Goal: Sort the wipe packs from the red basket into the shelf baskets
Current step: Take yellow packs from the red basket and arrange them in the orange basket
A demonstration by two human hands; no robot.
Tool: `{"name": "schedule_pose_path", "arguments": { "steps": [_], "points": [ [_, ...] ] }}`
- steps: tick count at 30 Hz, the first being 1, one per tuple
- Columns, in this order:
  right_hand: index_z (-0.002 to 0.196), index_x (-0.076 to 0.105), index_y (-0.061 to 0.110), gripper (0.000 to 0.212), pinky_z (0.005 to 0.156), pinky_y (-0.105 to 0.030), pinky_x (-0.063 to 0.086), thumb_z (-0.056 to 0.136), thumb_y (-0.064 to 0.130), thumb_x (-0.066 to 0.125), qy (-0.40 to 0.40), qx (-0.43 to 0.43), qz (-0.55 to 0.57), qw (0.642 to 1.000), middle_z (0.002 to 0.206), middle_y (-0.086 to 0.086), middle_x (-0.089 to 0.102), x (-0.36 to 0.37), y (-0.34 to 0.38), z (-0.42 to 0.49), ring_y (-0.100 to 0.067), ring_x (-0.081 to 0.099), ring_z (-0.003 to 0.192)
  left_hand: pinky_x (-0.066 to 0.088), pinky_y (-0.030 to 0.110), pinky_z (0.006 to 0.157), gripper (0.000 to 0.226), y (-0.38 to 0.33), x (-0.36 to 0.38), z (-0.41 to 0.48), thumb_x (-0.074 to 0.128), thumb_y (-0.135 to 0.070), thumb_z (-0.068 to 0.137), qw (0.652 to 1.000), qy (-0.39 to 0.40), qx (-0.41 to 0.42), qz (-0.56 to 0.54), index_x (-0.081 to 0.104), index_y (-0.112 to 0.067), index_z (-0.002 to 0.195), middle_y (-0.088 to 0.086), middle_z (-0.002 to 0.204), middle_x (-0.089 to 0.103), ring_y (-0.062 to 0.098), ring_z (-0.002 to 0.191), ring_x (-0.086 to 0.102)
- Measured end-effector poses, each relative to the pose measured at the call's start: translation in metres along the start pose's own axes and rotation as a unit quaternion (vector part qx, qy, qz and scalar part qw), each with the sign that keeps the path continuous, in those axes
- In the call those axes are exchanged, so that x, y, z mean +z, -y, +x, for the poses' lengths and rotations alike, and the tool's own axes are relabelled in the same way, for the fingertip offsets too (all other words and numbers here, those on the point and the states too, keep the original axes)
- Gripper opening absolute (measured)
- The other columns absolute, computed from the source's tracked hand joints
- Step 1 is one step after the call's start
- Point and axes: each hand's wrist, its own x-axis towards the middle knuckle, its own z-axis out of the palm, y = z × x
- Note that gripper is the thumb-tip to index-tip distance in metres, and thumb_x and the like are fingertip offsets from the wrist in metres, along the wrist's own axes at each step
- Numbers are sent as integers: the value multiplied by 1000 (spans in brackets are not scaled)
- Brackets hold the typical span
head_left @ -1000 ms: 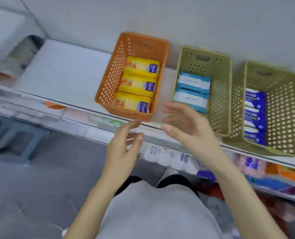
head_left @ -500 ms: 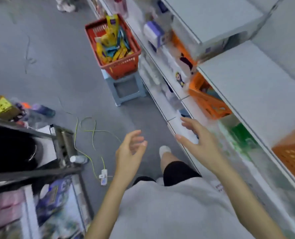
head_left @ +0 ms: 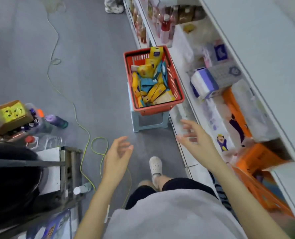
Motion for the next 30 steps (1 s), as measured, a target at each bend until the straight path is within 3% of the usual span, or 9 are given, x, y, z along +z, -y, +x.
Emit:
{"name": "schedule_pose_path", "arguments": {
  "steps": [3, 7, 12, 16, 22, 24, 26, 28, 30],
  "points": [
    [131, 48, 31, 48, 80, -15, 44, 86, 29, 66, 2, 1, -6, 1000, 122, 6, 53, 1, 32, 74, -8, 58, 97, 42, 3, 74, 30, -34, -19, 73, 65, -25, 84, 1000, -24, 15, 6, 57, -24, 112, -9, 98, 64, -12, 80, 58],
    [127, 50, 30, 46, 83, -25, 48, 85, 27, 68, -19, 34, 15, 999, 116, 6, 56, 13, 50, 159, -10, 60, 94, 43, 3, 75, 25, -45, -30, 155, 61, -7, 90, 999, -41, -7, 13, 56, -18, 112, -8, 97, 62, -16, 78, 57],
    [121, 48, 33, 43, 75, -13, 46, 85, 21, 69, -39, 97, 31, 994, 113, 4, 56, 49, 29, 254, -11, 60, 93, 46, 14, 86, 32, -29, -15, 256, 62, -15, 90, 998, 3, -63, 24, 53, -23, 120, -12, 107, 60, -6, 93, 60],
    [120, 45, 32, 45, 70, -12, 44, 85, 16, 69, -65, 160, 68, 983, 119, 1, 55, 83, -11, 320, -8, 59, 94, 45, 4, 82, 39, -23, 13, 342, 62, -12, 89, 997, 35, -61, 32, 50, -17, 125, -12, 110, 57, -8, 95, 59],
    [135, 38, 17, 66, 93, -30, 44, 80, 23, 73, -130, 238, 102, 957, 128, -1, 47, 121, -79, 392, -19, 53, 114, 37, -3, 79, 44, -28, 78, 438, 58, -16, 93, 990, 107, -15, 91, 46, -15, 135, -10, 123, 54, 1, 107, 52],
    [138, 34, 16, 72, 103, -37, 42, 80, 28, 74, -148, 269, 110, 945, 135, -4, 45, 131, -100, 412, -21, 49, 123, 31, 0, 79, 49, -23, 98, 461, 57, -20, 94, 984, 120, -1, 131, 40, -18, 140, -11, 130, 47, 3, 115, 45],
    [142, 30, 17, 76, 106, -38, 40, 81, 32, 73, -159, 301, 136, 930, 140, -5, 43, 137, -118, 427, -19, 47, 126, 23, 6, 91, 56, -14, 114, 481, 57, -22, 94, 977, 121, -1, 176, 33, -15, 144, -1, 142, 39, 11, 130, 37],
    [143, 30, 17, 73, 100, -32, 42, 84, 31, 70, -166, 331, 175, 912, 138, -4, 46, 140, -129, 438, -15, 49, 121, 21, 16, 105, 62, -4, 124, 496, 57, -22, 93, 969, 109, -26, 220, 26, -10, 146, 7, 149, 28, 19, 139, 27],
    [134, 40, 19, 57, 93, -29, 46, 86, 28, 69, -169, 335, 220, 901, 131, -4, 54, 142, -140, 446, -13, 55, 113, 20, 25, 112, 67, 3, 130, 502, 58, -20, 92, 965, 88, -38, 246, 22, -6, 148, 12, 151, 24, 23, 141, 23]
  ]
}}
